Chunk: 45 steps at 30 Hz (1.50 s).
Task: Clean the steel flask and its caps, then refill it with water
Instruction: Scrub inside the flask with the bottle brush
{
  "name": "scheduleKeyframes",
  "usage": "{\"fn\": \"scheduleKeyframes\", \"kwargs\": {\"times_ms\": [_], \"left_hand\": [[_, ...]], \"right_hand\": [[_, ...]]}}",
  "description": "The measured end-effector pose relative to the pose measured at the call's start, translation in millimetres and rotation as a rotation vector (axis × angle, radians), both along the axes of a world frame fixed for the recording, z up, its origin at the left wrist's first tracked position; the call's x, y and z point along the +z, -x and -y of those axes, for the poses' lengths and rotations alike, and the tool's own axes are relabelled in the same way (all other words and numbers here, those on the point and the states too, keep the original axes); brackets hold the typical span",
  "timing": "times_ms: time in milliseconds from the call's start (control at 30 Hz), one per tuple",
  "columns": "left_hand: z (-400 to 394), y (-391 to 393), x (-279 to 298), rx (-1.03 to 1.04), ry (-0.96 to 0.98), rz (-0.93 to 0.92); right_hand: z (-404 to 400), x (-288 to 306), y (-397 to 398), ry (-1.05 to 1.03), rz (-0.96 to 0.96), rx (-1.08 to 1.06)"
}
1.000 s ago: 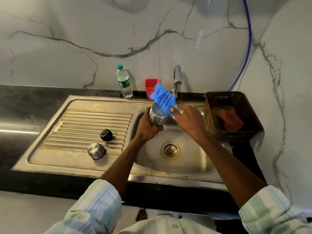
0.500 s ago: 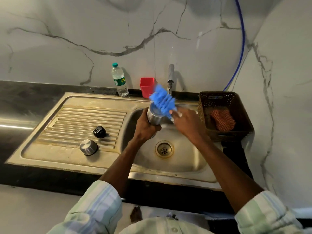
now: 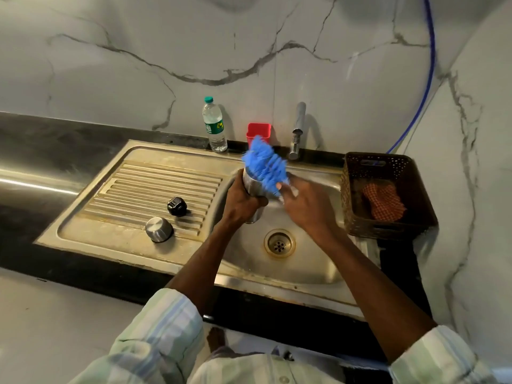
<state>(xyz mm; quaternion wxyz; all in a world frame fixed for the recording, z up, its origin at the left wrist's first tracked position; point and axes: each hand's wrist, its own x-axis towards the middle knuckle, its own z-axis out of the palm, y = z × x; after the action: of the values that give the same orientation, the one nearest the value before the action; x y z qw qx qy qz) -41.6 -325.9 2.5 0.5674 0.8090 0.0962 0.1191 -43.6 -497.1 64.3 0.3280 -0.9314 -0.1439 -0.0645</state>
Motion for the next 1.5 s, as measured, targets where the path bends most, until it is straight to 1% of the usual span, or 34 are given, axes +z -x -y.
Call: {"fn": "scheduleKeyframes", "kwargs": {"times_ms": [100,200,400,567,667,733,867,1033,1167,1500], "left_hand": [[-16.9,1.7,2.7,0.003,0.001,0.021],[-41.7,-0.9,9.0,0.034,0.028,0.042],[-119.5,-3.7,16.7,0.195,0.098,0.088],[-194.0,-11.8,24.3,0.329,0.142,0.134],[-228.0,-18.4,26.6,0.362,0.135,0.144],[-244.3,-22.2,23.8,0.357,0.117,0.119],[-266.1,-30.1,13.5,0.318,0.098,0.07],[-274.4,-35.2,-0.9,0.295,0.079,0.041],[-276.2,-38.9,-7.3,0.275,0.07,0.045],[-272.4,-44.4,-16.0,0.245,0.08,0.052]], "right_hand": [[-2.4,5.7,-24.6,-0.042,-0.119,-0.112],[-33.1,1.0,-31.7,-0.234,-0.223,-0.097],[-104.9,-30.6,-42.4,-0.463,-0.456,-0.126],[-164.5,-39.0,-56.3,-0.55,-0.624,-0.097],[-197.8,-42.5,-63.7,-0.522,-0.705,-0.085],[-215.3,-46.0,-66.2,-0.505,-0.724,-0.079],[-244.9,-55.6,-70.6,-0.453,-0.67,-0.051],[-261.3,-68.2,-71.6,-0.407,-0.66,-0.077],[-265.3,-66.4,-66.0,-0.356,-0.625,-0.083],[-260.8,-79.1,-57.8,-0.402,-0.683,-0.075]]}}
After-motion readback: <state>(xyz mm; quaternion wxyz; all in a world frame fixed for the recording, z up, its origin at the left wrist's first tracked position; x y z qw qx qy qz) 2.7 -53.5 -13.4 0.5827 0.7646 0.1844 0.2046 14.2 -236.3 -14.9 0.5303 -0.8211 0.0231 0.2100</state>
